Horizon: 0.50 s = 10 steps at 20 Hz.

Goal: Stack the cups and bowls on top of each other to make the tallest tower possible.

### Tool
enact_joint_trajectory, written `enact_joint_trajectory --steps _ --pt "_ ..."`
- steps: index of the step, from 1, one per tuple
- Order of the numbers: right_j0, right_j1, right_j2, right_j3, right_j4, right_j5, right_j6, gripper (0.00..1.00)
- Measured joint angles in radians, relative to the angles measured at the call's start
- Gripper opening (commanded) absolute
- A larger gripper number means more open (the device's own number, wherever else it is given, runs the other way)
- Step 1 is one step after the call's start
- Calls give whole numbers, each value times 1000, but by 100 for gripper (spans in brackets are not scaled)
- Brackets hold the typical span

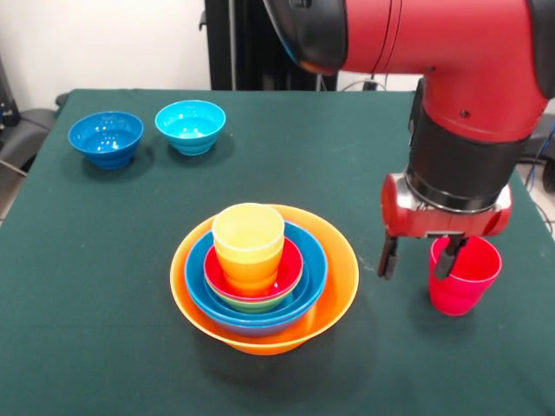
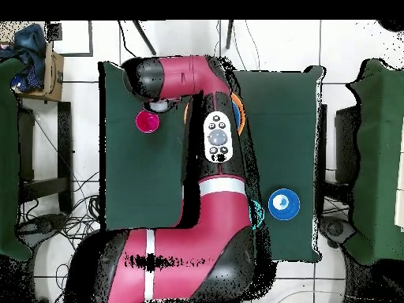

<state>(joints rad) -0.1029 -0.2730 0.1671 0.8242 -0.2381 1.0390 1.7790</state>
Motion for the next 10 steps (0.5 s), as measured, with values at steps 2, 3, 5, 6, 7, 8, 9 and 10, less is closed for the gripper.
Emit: enact_joint_trajectory --steps 2,3,5,6,7,8,9,10 --pt "0 9 1 0 -8 -2 0 100" --pt "0 17 1 0 -15 -3 0 100" --pt "0 27 2 0 -23 -4 0 100" --pt "0 32 3 0 -26 -5 0 100" --pt "0 36 3 0 -28 -7 0 100" --pt "0 44 4 0 -29 -11 0 100" --pt "0 48 5 0 -29 -12 0 100" --pt "0 51 6 0 -30 -13 0 100"
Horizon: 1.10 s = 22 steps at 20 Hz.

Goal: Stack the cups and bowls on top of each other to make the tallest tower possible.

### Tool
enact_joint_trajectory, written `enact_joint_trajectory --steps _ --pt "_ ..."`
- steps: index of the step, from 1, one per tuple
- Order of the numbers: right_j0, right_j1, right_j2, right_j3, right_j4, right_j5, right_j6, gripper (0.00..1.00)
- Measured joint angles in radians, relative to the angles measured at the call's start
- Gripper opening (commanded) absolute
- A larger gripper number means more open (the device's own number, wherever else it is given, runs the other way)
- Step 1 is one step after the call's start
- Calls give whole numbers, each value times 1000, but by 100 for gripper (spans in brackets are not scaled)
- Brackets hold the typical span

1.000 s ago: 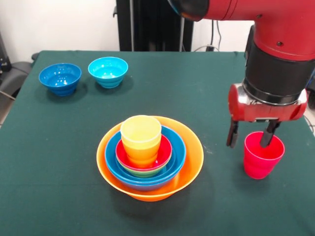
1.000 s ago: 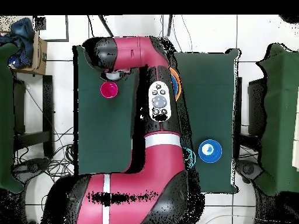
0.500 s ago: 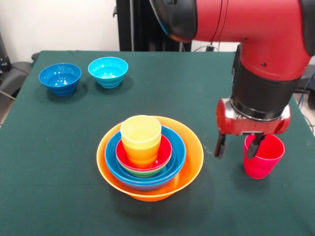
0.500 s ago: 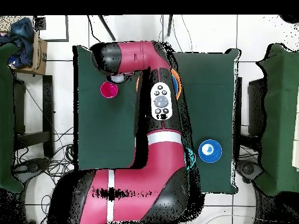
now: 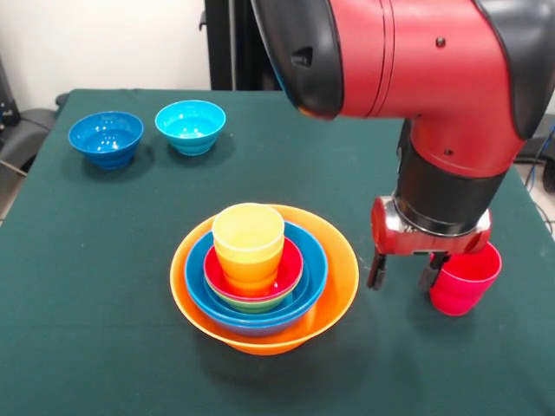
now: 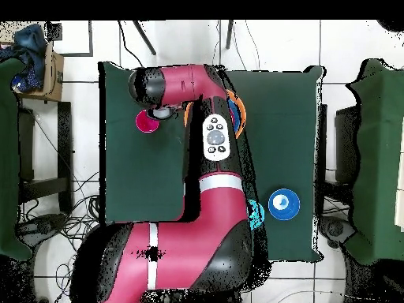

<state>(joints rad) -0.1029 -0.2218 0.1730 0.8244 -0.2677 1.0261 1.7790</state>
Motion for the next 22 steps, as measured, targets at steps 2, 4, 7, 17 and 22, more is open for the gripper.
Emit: enact_joint_trajectory --steps 2,4,7,17,22 --pt "0 2 3 3 0 0 0 100" --pt "-1 -1 8 12 0 0 0 100" --pt "-3 -18 18 40 1 0 0 100" --pt "-16 -93 40 88 3 0 0 100" --pt "-15 -102 45 88 3 0 0 100"
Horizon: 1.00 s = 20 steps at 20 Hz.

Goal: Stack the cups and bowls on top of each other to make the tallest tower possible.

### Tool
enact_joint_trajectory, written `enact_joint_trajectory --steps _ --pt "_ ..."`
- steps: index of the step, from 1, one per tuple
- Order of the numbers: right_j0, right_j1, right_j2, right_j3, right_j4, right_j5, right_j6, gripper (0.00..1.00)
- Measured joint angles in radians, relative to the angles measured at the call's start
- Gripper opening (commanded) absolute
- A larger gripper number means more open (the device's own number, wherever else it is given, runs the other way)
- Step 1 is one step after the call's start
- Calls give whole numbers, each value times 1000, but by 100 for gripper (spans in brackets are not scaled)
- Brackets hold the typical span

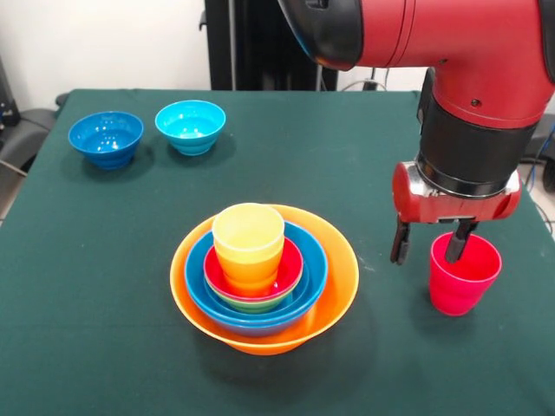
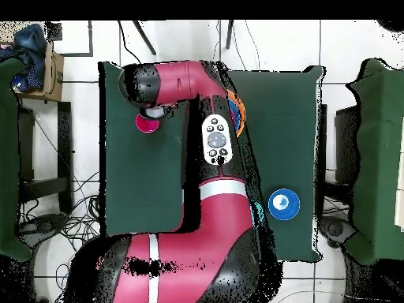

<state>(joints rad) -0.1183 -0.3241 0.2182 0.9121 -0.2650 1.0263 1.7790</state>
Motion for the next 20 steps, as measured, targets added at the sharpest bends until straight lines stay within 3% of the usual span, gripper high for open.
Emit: enact_joint_trajectory --steps 20 --pt "0 -15 1 35 -2 0 0 100"
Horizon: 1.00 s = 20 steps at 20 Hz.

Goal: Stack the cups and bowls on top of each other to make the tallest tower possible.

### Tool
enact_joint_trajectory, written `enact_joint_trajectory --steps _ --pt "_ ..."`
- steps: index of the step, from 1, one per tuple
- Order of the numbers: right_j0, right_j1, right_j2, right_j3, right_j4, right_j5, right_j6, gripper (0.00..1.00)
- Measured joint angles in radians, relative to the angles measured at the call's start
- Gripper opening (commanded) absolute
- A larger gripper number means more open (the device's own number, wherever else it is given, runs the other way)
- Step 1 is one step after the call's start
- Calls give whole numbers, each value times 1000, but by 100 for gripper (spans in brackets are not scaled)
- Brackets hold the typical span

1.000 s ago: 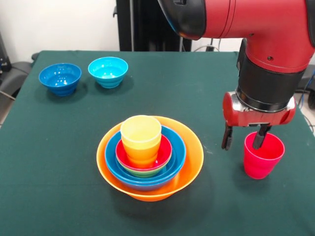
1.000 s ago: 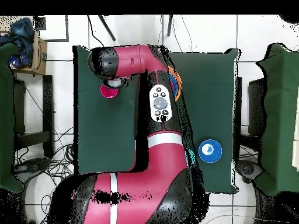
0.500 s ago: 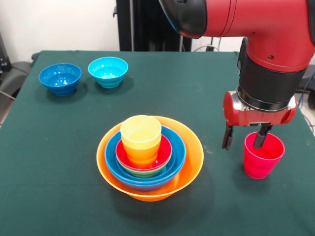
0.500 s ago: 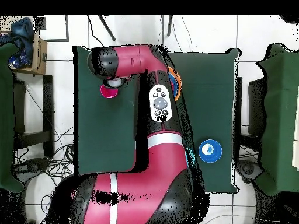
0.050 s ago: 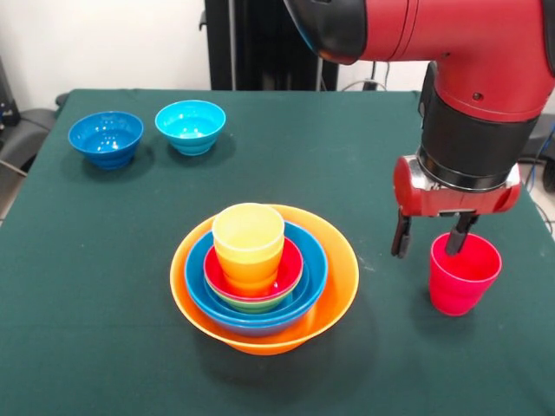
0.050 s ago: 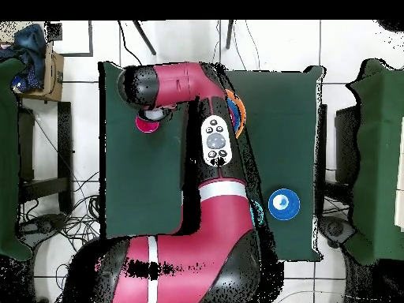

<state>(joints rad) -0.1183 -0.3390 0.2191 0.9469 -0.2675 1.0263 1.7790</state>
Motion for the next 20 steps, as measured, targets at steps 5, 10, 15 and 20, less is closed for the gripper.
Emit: enact_joint_trajectory --steps 5,10,15,20 --pt "0 0 0 24 -1 0 0 100" --pt "1 2 0 32 -8 0 0 100" --pt "2 9 0 32 -25 0 0 100" --pt "3 16 0 32 -27 0 0 100"
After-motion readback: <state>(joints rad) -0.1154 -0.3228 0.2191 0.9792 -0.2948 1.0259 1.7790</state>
